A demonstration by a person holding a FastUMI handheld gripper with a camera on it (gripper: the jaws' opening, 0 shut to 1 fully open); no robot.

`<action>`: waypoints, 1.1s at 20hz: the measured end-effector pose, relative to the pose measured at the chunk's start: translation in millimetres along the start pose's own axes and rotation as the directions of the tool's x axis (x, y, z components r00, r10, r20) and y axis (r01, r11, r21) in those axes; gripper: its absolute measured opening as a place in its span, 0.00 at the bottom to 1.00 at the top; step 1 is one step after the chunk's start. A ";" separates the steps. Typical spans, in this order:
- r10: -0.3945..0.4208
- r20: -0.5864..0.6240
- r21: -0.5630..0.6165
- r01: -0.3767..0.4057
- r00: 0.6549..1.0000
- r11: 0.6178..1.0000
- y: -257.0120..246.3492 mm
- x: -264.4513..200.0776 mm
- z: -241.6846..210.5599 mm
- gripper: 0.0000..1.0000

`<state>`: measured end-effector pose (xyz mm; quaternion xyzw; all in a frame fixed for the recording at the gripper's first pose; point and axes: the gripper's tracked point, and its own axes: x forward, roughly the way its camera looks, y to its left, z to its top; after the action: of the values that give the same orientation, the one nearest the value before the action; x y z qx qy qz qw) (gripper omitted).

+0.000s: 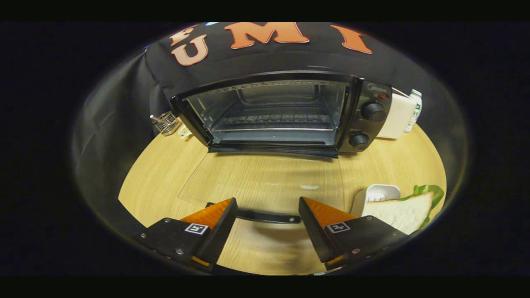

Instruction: Open the toaster oven, put the food inside, and close the toaster oven door.

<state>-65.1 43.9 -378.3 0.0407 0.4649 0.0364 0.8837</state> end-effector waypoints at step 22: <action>-0.189 -0.014 0.144 0.189 0.982 0.971 -195.5 -79.4 -22.5 0.98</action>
<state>-123.4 -157.7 -346.7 0.0601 0.4680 -0.0819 0.8779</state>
